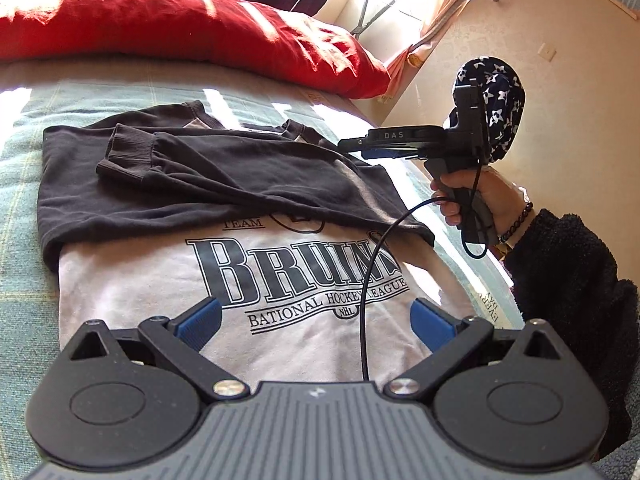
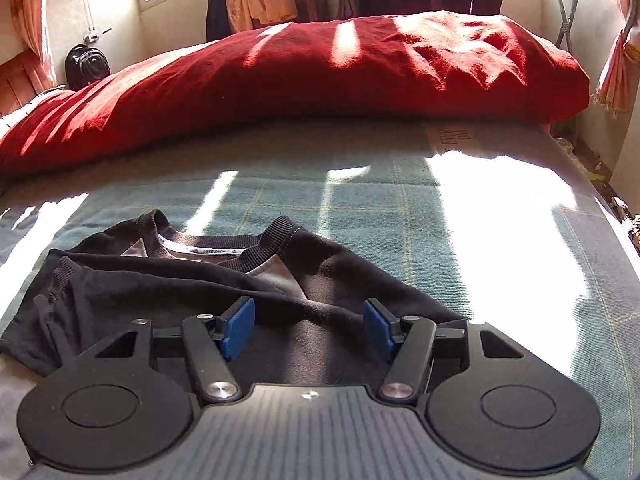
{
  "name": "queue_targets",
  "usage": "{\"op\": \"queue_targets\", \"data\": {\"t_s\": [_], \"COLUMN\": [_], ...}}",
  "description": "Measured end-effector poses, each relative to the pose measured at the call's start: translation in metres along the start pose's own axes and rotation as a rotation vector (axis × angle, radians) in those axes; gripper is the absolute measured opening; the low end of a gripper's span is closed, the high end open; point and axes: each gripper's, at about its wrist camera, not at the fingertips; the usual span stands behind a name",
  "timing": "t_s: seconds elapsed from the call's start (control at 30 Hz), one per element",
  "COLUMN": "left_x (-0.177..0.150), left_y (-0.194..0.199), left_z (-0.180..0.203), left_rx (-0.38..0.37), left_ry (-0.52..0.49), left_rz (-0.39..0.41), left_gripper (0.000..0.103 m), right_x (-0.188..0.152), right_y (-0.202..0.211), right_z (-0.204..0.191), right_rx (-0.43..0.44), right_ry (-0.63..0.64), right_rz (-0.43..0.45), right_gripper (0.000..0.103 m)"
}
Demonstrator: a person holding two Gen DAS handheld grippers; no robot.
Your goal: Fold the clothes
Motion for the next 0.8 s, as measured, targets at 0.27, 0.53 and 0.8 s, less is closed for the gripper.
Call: {"op": "queue_targets", "data": {"t_s": [0.27, 0.53, 0.8], "left_x": [0.0, 0.0, -0.001], "left_y": [-0.003, 0.003, 0.003], "left_z": [0.001, 0.009, 0.019], "left_rx": [0.006, -0.009, -0.013], "left_ry": [-0.006, -0.021, -0.047], "left_rz": [-0.008, 0.001, 0.0], "left_gripper": [0.1, 0.1, 0.1], "right_x": [-0.01, -0.011, -0.06], "right_y": [-0.048, 0.033, 0.079], "right_z": [0.002, 0.021, 0.038], "right_rx": [-0.014, 0.074, -0.081], "right_ry": [-0.011, -0.067, -0.068], "right_rz": [-0.084, -0.089, -0.104], "right_gripper": [0.069, 0.072, 0.072]}}
Point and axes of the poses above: each gripper's, at about its wrist camera, not at the fingertips, and y roughly against the way its jaws point, z to its right, x to its top, and after that the axes turned 8 degrees about z, right-handed
